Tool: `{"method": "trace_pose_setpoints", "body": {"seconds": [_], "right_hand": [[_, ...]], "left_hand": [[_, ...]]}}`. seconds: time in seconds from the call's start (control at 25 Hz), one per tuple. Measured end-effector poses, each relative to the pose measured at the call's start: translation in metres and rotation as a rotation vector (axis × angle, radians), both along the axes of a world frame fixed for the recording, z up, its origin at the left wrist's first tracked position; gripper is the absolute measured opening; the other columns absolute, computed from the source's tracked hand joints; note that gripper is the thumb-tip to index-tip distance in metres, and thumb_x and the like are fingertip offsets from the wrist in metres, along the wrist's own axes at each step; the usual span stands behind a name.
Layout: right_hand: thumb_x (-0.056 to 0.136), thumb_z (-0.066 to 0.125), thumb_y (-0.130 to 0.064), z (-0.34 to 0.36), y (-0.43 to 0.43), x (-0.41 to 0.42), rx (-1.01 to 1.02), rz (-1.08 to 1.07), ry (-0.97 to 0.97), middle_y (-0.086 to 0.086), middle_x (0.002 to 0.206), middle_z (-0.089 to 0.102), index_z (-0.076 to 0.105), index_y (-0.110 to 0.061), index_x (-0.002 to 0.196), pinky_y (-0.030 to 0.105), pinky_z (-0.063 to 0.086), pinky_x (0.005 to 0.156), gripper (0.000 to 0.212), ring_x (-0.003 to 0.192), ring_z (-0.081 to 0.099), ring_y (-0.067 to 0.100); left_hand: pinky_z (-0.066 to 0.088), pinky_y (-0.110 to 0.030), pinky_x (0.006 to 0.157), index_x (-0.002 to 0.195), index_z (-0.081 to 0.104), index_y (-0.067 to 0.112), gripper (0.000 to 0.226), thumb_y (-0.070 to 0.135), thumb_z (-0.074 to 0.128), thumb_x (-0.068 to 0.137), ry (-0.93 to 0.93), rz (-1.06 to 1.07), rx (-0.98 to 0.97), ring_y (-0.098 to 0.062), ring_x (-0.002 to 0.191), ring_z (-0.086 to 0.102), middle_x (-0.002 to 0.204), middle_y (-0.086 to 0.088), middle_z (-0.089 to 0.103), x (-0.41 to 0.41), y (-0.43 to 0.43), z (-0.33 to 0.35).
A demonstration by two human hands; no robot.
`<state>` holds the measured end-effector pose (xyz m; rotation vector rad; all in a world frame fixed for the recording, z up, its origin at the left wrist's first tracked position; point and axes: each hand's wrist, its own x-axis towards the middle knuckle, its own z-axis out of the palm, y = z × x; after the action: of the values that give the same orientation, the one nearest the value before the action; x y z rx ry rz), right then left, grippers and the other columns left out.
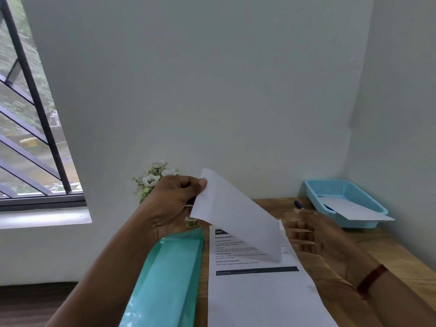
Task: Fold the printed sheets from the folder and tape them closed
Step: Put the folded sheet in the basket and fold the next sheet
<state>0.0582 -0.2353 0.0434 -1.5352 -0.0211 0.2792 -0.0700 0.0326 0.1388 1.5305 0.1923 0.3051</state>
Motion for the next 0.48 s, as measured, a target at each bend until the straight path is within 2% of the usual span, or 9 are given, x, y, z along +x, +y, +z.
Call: {"method": "trace_pose_setpoints", "body": {"seconds": [0.16, 0.32, 0.48], "right_hand": [[0.095, 0.058, -0.029, -0.014, 0.003, 0.008, -0.077, 0.055, 0.088, 0.015, 0.102, 0.072, 0.062, -0.009, 0.116, 0.037, 0.055, 0.065, 0.03, 0.093, 0.067, 0.031], [0.09, 0.065, -0.032, -0.024, 0.009, 0.016, -0.157, 0.152, 0.085, 0.011, 0.098, 0.075, 0.066, -0.015, 0.112, 0.03, 0.052, 0.056, 0.027, 0.09, 0.07, 0.029], [0.078, 0.076, -0.011, -0.029, 0.006, 0.02, -0.039, 0.181, 0.052, 0.013, 0.097, 0.074, 0.068, -0.013, 0.111, 0.029, 0.047, 0.053, 0.034, 0.077, 0.065, 0.023]], "left_hand": [[0.06, -0.047, 0.073, 0.109, 0.063, -0.012, 0.044, 0.021, 0.065, 0.08, -0.006, -0.025, -0.16, -0.036, 0.086, 0.068, 0.105, -0.03, 0.069, 0.001, 0.013, -0.016], [0.06, -0.047, 0.072, 0.109, 0.063, -0.01, 0.039, 0.018, 0.062, 0.082, -0.022, -0.041, -0.274, -0.032, 0.084, 0.071, 0.105, -0.028, 0.069, 0.007, 0.023, -0.031], [0.062, -0.04, 0.068, 0.113, 0.063, -0.006, 0.038, 0.018, 0.06, 0.083, -0.043, -0.04, -0.34, -0.028, 0.084, 0.072, 0.106, -0.024, 0.07, 0.011, 0.037, -0.047]]}}
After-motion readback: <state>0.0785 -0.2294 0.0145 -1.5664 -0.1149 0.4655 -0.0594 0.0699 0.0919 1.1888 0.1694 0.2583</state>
